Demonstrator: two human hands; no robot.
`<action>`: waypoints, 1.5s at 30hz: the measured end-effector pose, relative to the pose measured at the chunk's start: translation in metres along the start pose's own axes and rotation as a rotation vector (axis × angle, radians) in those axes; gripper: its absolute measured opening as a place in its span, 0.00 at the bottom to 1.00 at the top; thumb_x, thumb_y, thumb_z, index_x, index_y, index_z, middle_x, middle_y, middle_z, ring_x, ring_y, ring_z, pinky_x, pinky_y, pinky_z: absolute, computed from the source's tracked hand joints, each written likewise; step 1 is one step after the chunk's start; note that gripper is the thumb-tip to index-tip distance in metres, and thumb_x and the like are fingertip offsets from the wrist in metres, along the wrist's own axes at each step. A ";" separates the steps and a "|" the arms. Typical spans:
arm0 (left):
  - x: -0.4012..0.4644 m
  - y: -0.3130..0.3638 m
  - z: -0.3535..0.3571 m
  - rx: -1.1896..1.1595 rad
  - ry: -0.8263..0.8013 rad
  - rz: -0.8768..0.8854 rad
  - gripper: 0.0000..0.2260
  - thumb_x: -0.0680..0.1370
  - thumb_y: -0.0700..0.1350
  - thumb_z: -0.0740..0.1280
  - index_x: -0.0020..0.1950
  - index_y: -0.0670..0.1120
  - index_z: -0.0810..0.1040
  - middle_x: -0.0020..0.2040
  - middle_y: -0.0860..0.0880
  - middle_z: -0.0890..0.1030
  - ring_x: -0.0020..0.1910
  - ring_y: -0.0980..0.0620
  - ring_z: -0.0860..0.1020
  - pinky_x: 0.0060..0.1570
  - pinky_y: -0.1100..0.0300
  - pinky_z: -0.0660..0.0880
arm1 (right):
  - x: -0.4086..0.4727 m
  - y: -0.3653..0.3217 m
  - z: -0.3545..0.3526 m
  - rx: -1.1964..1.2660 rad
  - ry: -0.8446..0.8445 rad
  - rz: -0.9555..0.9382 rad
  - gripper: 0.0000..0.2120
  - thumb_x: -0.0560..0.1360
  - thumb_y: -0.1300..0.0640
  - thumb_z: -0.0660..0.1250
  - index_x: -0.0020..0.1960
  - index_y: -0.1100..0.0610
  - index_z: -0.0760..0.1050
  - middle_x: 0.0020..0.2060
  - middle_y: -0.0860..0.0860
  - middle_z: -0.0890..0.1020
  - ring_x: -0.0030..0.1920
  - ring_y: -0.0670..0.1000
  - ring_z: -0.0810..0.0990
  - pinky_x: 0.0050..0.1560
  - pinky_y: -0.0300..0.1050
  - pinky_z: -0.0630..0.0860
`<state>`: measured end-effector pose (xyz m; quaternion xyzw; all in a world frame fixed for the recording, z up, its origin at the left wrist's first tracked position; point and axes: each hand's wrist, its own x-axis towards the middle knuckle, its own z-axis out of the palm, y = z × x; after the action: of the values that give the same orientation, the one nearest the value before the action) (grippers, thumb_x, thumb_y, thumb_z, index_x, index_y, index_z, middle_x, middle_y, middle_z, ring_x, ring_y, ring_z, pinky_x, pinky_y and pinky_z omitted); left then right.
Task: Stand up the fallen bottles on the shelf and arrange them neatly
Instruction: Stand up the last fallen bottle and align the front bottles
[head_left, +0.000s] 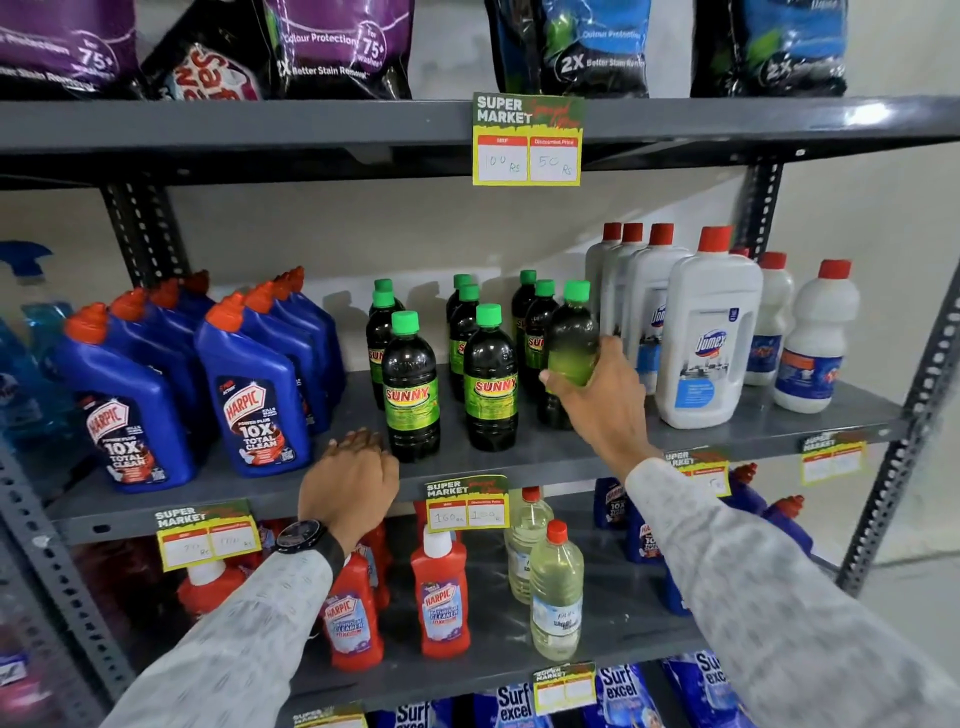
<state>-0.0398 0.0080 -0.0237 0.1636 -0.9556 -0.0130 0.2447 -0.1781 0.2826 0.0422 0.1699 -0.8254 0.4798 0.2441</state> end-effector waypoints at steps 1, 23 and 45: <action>0.000 0.000 0.000 -0.002 -0.001 -0.002 0.27 0.80 0.52 0.45 0.57 0.41 0.81 0.60 0.40 0.83 0.60 0.43 0.80 0.68 0.46 0.72 | -0.002 0.004 0.004 -0.031 -0.007 0.002 0.29 0.72 0.41 0.78 0.62 0.52 0.68 0.54 0.48 0.81 0.54 0.54 0.81 0.58 0.55 0.77; 0.003 -0.005 0.009 0.043 0.027 0.007 0.24 0.81 0.51 0.48 0.56 0.43 0.82 0.59 0.41 0.84 0.58 0.44 0.82 0.67 0.48 0.73 | 0.020 0.040 0.024 0.656 -0.380 0.197 0.31 0.64 0.65 0.71 0.68 0.62 0.74 0.54 0.55 0.85 0.52 0.50 0.85 0.57 0.49 0.77; 0.001 -0.003 0.008 0.063 0.064 0.030 0.23 0.81 0.49 0.52 0.59 0.41 0.83 0.62 0.40 0.84 0.60 0.43 0.82 0.66 0.47 0.74 | 0.006 0.043 0.027 0.358 -0.218 0.121 0.38 0.74 0.59 0.79 0.79 0.52 0.65 0.66 0.49 0.81 0.65 0.50 0.80 0.72 0.54 0.75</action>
<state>-0.0436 0.0040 -0.0306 0.1573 -0.9495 0.0257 0.2701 -0.2115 0.2798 0.0041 0.2117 -0.7572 0.6113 0.0900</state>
